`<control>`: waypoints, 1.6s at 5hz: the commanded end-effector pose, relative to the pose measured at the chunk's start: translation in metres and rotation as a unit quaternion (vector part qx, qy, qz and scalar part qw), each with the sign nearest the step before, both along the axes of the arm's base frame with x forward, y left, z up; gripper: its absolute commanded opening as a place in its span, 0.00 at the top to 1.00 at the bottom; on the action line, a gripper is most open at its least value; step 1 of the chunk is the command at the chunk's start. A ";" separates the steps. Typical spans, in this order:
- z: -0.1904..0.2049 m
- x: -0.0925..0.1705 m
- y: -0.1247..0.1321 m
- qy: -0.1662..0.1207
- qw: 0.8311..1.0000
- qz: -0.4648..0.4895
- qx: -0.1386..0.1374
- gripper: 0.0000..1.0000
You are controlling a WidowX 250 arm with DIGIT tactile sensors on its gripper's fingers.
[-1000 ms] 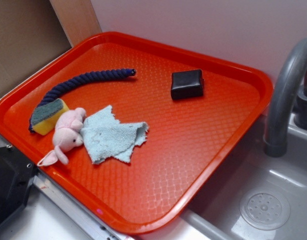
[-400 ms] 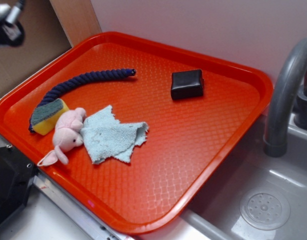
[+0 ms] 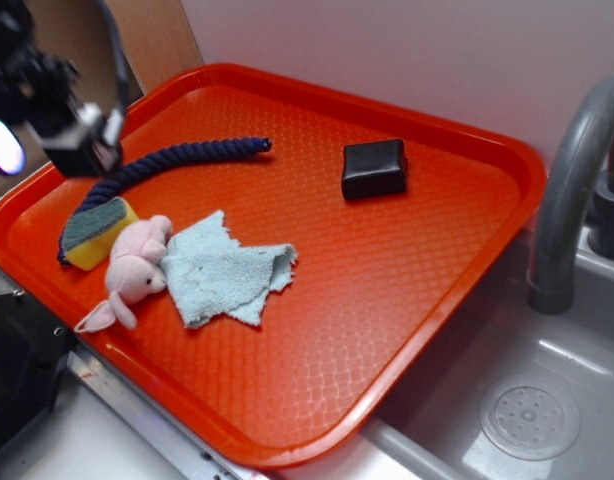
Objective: Grab the pink bunny.
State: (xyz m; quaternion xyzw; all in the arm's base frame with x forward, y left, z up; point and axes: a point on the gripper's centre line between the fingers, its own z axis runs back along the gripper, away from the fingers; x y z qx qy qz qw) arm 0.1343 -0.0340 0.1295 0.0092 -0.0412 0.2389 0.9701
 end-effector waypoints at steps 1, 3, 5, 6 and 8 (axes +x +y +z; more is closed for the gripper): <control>-0.053 0.016 0.001 -0.003 0.998 0.013 0.057 0.00; -0.095 0.013 0.008 0.031 0.997 -0.010 0.076 0.00; -0.112 0.010 0.019 0.040 0.996 -0.009 0.074 0.49; -0.108 0.008 0.020 0.031 0.997 -0.015 0.068 1.00; -0.067 0.015 0.017 -0.012 0.993 -0.082 0.088 1.00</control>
